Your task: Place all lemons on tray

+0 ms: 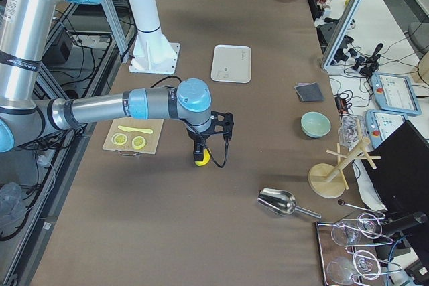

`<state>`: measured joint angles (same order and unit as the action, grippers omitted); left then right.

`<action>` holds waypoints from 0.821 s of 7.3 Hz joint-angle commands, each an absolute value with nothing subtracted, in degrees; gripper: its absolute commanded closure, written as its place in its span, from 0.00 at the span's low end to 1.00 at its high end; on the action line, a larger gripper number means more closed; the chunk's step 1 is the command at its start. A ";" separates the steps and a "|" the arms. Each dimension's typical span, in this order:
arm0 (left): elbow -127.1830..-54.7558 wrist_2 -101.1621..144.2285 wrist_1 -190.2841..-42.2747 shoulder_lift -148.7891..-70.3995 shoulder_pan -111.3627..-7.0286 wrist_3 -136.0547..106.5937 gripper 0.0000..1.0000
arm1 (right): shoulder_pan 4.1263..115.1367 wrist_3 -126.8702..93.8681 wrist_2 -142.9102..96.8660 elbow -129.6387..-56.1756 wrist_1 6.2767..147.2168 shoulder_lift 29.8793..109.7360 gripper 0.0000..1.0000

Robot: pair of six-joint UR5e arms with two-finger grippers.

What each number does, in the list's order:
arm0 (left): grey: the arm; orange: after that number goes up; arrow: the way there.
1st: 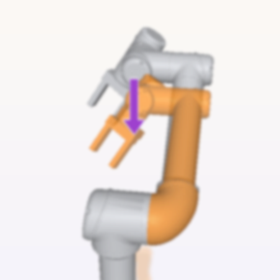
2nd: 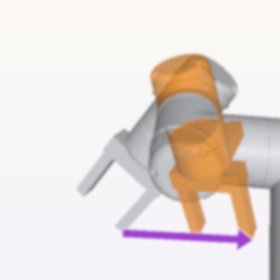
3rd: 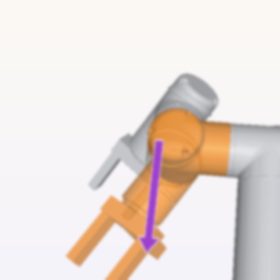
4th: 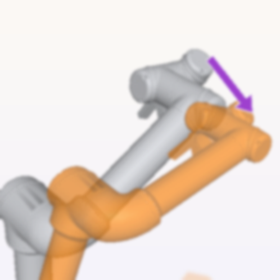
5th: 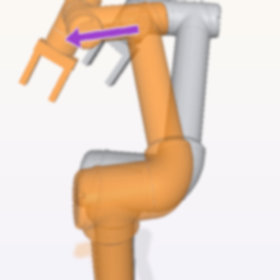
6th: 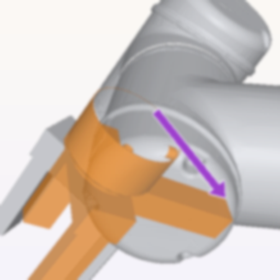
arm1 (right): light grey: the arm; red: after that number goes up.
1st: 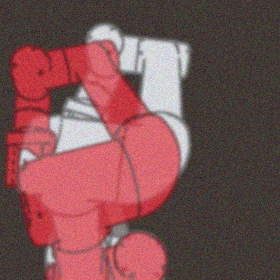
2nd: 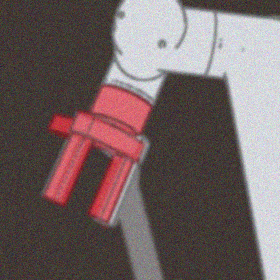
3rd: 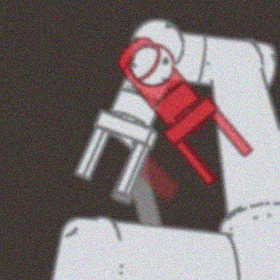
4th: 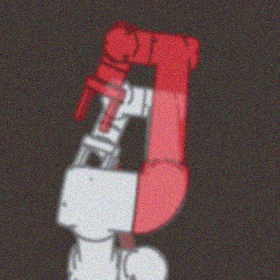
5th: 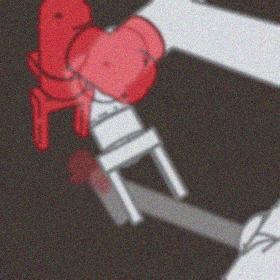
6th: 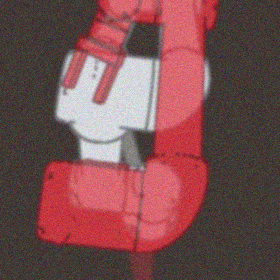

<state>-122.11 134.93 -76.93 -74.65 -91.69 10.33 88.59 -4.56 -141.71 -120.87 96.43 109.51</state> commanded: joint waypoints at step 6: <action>-108.23 142.87 -111.57 -76.20 -92.11 9.75 0.01 | 92.99 -4.57 -142.65 -118.58 84.17 106.41 0.00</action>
<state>-113.53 138.95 -102.44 -76.25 -92.10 9.77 92.44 -4.72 -142.66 -120.00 90.13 104.02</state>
